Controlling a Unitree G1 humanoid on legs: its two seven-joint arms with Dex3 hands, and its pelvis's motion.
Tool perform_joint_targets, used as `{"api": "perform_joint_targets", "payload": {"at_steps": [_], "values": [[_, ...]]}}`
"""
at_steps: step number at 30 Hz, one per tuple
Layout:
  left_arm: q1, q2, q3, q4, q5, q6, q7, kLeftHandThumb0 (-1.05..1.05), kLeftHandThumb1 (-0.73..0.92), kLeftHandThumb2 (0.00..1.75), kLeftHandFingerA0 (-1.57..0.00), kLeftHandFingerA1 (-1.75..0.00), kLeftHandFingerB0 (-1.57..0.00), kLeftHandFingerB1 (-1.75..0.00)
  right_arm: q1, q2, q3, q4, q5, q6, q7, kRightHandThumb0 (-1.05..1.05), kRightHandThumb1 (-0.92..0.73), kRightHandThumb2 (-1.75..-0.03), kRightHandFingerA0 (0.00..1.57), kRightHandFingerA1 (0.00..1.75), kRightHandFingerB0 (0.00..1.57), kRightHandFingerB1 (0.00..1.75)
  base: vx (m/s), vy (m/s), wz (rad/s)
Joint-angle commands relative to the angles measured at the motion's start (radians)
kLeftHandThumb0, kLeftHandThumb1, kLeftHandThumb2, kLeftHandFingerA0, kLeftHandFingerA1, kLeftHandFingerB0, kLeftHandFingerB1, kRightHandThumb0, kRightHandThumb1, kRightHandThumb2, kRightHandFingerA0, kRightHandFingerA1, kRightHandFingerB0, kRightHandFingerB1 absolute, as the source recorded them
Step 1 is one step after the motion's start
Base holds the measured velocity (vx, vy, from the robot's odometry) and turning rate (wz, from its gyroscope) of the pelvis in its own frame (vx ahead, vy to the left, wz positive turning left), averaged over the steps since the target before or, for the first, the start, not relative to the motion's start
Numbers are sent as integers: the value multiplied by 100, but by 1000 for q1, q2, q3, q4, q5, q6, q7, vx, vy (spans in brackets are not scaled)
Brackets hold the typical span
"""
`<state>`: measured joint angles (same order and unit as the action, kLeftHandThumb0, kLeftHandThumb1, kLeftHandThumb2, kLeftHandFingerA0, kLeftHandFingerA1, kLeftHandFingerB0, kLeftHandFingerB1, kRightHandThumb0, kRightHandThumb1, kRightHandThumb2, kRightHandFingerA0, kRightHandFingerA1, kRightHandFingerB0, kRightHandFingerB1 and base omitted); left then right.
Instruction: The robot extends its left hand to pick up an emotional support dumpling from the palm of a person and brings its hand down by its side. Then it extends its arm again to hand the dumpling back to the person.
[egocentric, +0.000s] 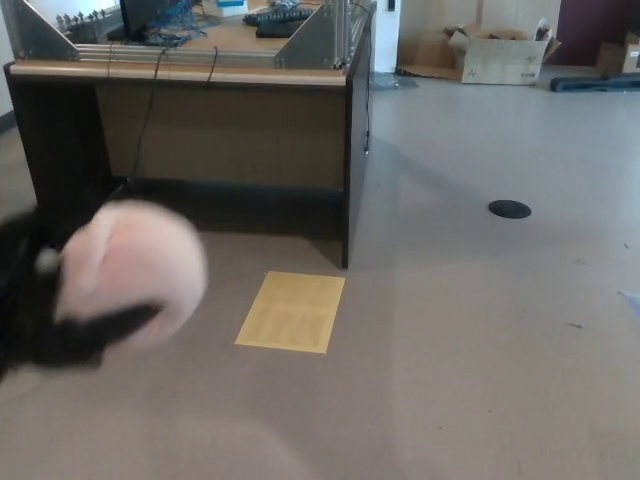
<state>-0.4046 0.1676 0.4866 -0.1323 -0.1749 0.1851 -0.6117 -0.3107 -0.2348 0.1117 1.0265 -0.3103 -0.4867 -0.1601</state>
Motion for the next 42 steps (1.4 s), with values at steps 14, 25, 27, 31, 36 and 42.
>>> {"api": "perform_joint_targets", "payload": {"at_steps": [14,25,27,31,36,42], "values": [[348,2,104,578,-94,-91,80,-1,83,71,-93,-159,-79,-113,53,0,-19,7,15,-20,-55,-25,-63,-58,78,56,66,49,0,0,0],[305,59,48,715,-104,-157,119,-2,81,74,-94,-157,-79,-113,52,3,-32,6,27,-15,-54,-25,-64,-59,77,56,66,49,0,0,0],[310,62,47,717,-112,-157,127,-3,79,73,-98,-156,-82,-113,49,2,-31,9,24,-13,-51,-24,-64,-58,76,56,66,49,0,0,0],[327,58,45,714,-126,-167,129,-2,79,74,-94,-157,-80,-113,52,1,-30,11,24,-20,-44,-24,-64,-58,76,55,66,49,0,0,0],[349,55,50,707,-151,-166,123,-2,79,75,-93,-157,-79,-107,50,2,-20,19,13,-31,-49,-24,-63,-58,77,57,67,50,0,0,0],[398,48,48,682,-166,-167,121,-2,78,74,-99,-155,-84,-110,73,0,-6,7,6,-27,-47,-25,-63,-58,77,56,66,49,0,0,0]]}}
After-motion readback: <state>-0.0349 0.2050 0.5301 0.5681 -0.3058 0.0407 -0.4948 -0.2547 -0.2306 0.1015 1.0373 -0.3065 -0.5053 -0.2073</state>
